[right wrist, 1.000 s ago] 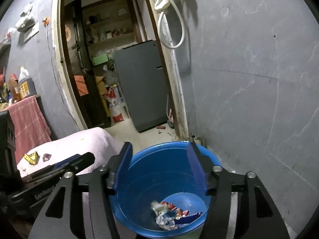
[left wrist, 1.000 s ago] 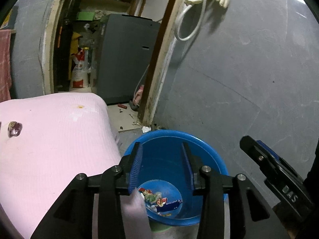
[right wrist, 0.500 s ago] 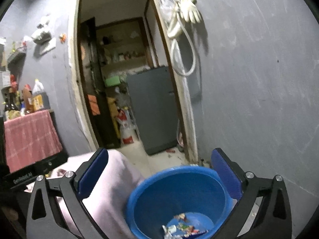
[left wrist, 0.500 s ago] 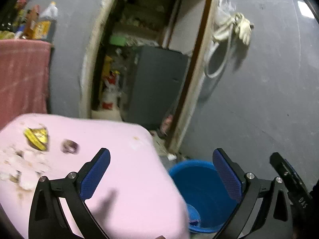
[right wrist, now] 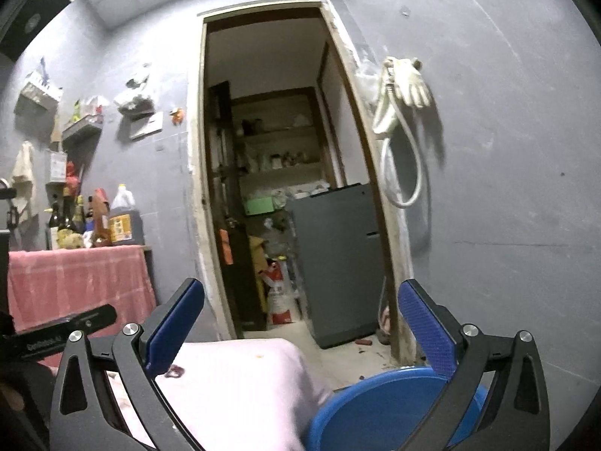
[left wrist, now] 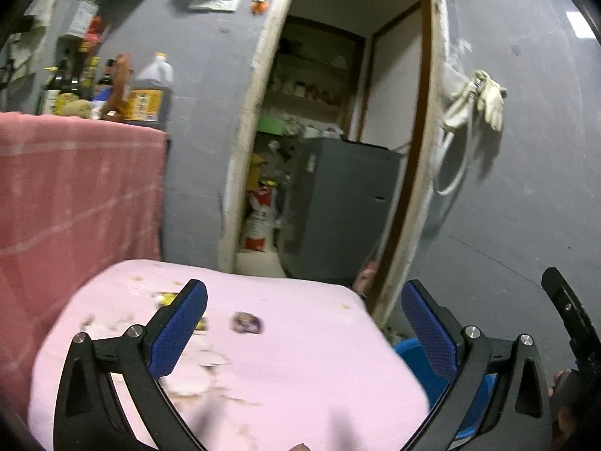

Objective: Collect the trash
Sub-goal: 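Move both open tools back to the yellow wrapper and onion skin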

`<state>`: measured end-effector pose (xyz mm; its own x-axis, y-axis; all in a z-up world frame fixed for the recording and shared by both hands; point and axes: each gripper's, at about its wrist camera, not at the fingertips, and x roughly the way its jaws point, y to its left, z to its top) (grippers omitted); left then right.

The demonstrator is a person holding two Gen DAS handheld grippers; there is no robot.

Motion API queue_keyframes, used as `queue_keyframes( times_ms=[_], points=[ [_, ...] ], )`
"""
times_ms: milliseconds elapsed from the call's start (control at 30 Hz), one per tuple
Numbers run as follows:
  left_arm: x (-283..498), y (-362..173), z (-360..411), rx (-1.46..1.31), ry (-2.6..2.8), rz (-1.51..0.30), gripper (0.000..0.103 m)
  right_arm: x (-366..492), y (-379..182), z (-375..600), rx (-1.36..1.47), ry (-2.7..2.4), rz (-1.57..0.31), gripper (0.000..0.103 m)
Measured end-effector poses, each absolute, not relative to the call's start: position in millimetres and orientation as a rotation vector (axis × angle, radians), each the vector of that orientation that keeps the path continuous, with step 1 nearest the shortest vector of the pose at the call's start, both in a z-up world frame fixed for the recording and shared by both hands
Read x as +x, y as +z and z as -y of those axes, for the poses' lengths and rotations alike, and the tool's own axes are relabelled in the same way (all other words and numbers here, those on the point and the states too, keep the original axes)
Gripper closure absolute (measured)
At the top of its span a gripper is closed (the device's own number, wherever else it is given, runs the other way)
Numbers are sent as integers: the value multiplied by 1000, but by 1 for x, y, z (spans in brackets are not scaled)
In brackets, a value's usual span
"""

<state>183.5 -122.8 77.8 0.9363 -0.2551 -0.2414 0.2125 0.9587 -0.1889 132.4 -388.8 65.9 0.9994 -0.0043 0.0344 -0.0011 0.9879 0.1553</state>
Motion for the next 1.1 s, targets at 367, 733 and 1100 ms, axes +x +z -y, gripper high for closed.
queue_keyframes(
  times_ms=[367,733,1100],
  points=[
    [164,77,54,-101,-68,-203,2,140,78,330,105,104,102,0],
    [194,60,-2,-93,-6,-251,2,211,91,275,37,288,-25,0],
    [252,41,-20,-124,21,-383,2,269,68,257,14,338,-190,0]
  ],
)
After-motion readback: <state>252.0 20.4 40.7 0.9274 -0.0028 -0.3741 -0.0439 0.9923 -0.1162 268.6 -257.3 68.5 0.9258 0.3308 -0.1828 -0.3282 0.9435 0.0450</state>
